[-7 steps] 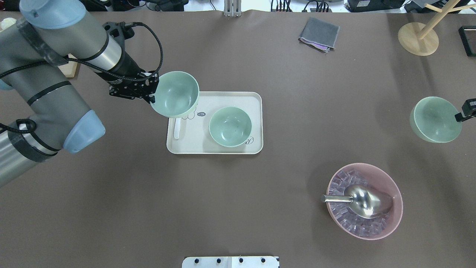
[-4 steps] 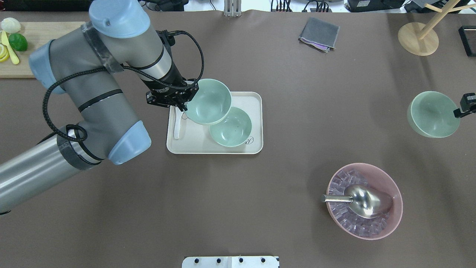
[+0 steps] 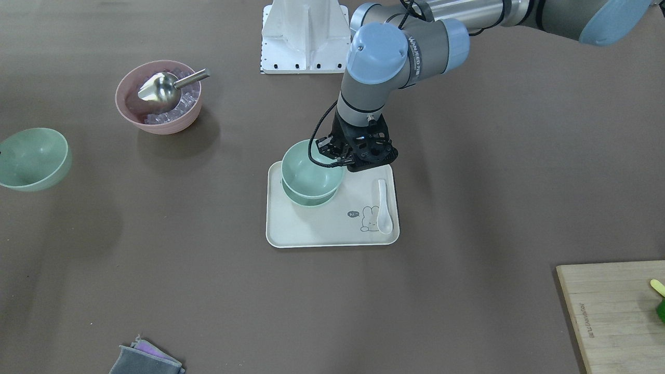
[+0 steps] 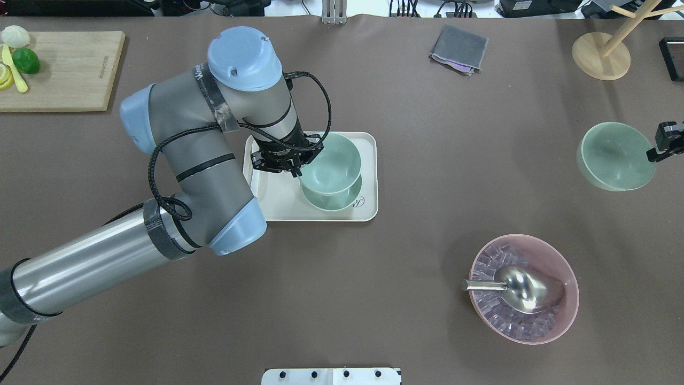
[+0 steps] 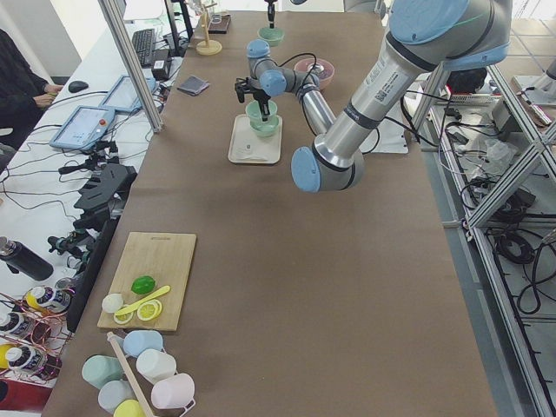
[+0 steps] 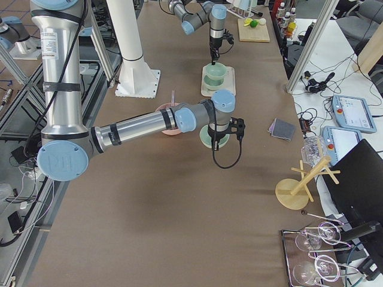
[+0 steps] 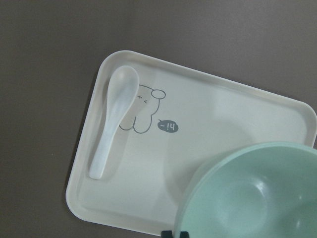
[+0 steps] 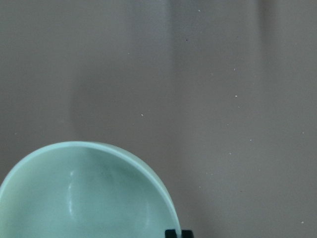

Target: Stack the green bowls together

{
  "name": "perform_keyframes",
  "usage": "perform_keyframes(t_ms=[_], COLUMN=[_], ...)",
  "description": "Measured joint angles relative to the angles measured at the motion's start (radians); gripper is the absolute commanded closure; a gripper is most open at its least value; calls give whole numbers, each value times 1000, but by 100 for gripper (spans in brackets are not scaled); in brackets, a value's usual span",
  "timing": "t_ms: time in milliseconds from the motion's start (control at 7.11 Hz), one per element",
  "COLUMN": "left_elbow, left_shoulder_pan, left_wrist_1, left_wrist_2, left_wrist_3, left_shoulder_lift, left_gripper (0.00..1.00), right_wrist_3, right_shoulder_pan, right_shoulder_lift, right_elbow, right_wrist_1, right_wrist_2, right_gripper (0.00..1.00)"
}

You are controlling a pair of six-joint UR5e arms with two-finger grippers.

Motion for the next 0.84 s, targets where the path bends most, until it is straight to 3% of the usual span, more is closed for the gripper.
perform_keyframes(t_ms=[844], left_elbow=[54], left_shoulder_pan=[20], left_wrist_1=[-53], left_wrist_2=[5], left_wrist_3=[3], left_shoulder_lift=[2], left_gripper=[100], right_wrist_3=[0], right_shoulder_pan=[0], right_shoulder_lift=[-1], right_elbow=[8], right_wrist_1=[-6], right_wrist_2=[0], right_gripper=[100])
